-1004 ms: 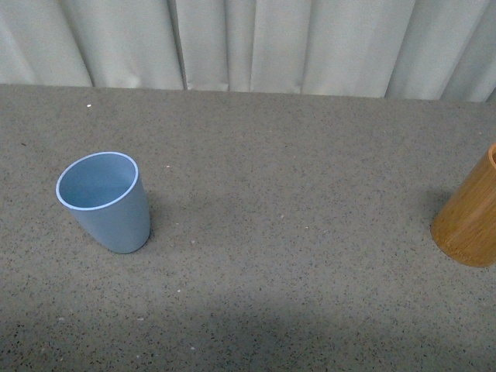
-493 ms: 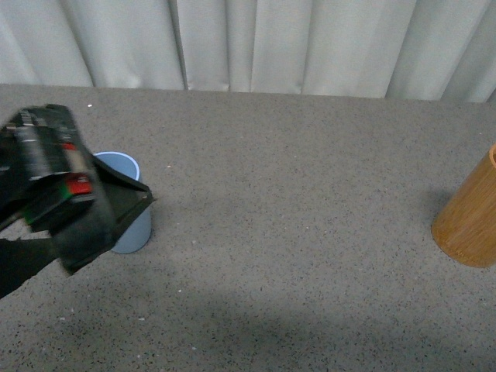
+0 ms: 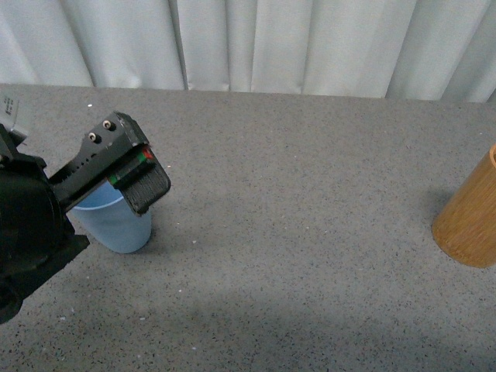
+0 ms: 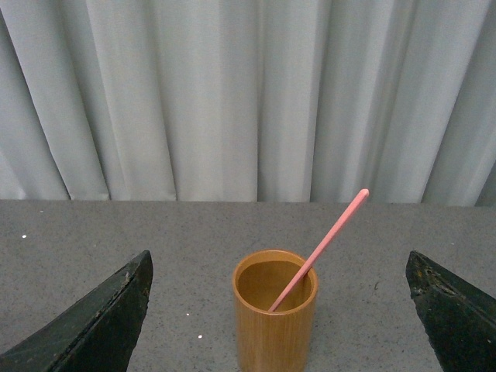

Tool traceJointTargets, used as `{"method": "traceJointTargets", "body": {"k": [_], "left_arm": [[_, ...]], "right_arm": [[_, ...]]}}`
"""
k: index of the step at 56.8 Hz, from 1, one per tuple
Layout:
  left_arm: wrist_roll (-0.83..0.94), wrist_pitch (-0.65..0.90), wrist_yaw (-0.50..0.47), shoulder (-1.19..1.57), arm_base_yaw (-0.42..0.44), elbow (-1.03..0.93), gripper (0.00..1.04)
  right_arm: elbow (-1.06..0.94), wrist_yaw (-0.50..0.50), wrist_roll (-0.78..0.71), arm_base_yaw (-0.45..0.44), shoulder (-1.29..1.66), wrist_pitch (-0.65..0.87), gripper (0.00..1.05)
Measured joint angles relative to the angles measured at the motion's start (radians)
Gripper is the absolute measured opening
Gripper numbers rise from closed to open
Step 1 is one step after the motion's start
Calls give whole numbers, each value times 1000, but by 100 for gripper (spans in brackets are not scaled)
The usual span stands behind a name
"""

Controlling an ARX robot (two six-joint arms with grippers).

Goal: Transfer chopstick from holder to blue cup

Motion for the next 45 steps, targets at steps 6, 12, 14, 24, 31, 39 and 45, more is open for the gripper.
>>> {"method": "traceJointTargets", "body": {"k": [6, 12, 14, 24, 31, 39, 45], "left_arm": [[-14, -8, -17, 6, 34, 22, 98], [-23, -20, -26, 18, 64, 35, 98], [-27, -23, -31, 24, 76, 40, 98], [-41, -36, -42, 44, 120, 64, 98], [-43, -54, -49, 59, 156, 88, 98], [-42, -92, -60, 77, 190, 106, 98], [-36, -112, -68, 87, 198, 109, 98]], "right_arm": [[0, 0, 0, 0, 0, 0, 95], [0, 0, 0, 0, 0, 0, 95], [0, 0, 0, 0, 0, 0, 95], [0, 0, 0, 0, 0, 0, 95], [0, 0, 0, 0, 0, 0, 95], [0, 0, 0, 0, 0, 0, 95], [0, 0, 0, 0, 0, 0, 95]]}}
